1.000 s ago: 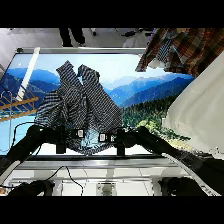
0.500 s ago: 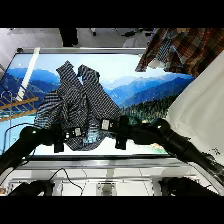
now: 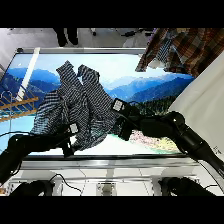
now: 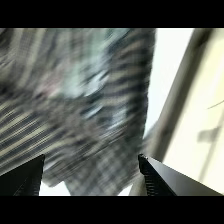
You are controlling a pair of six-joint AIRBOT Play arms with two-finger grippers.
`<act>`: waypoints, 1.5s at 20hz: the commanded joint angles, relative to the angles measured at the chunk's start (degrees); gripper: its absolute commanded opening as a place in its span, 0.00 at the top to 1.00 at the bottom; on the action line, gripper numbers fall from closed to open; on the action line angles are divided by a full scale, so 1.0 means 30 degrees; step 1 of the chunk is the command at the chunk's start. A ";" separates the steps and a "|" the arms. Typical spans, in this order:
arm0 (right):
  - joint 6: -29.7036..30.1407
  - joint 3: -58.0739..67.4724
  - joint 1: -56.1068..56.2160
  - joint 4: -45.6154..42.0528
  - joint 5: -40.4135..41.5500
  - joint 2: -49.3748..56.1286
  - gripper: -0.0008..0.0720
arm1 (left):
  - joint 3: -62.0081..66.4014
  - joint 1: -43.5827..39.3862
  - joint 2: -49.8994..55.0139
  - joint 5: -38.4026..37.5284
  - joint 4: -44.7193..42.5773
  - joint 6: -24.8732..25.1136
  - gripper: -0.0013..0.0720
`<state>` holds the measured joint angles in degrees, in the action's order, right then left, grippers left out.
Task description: Fold the clothes and pants, and hang the long-sleeved shirts on hangers.
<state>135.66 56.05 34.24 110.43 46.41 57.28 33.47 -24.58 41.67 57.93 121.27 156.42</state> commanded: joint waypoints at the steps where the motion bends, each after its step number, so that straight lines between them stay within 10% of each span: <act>1: -0.1384 0.0058 -0.0087 0.0255 -0.0248 -0.0029 0.94 | -0.0488 -0.2397 0.1100 -0.0117 0.1719 0.0000 0.01; 6: -0.2565 0.0714 -0.0087 0.0270 -0.0255 -0.0036 0.94 | -0.0576 -0.4758 0.3883 -0.1268 0.0831 -0.0015 0.07; 9: -0.2572 0.1530 -0.0087 0.0335 0.0270 -0.0044 0.94 | -0.0568 -0.4721 0.4758 -0.4954 0.0284 -0.1945 0.92; 16: -0.3293 0.5348 -0.0095 0.0095 0.2936 -0.0066 0.94 | 0.0568 -0.3541 0.1326 -0.9457 -0.7293 -1.0754 0.94; 27: -0.6572 1.2575 -0.0095 -0.2900 0.2769 -0.0066 0.94 | 0.7410 0.0918 -0.6630 -0.9435 -1.0433 -1.0819 0.94; 30: -0.6564 1.6145 -0.0087 -0.2922 0.2922 -0.0087 0.94 | 1.1744 0.1005 -0.5683 -0.9347 -1.1424 -0.8444 0.94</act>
<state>117.36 95.77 33.98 104.29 54.92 57.12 58.04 -22.87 24.38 29.78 91.24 126.19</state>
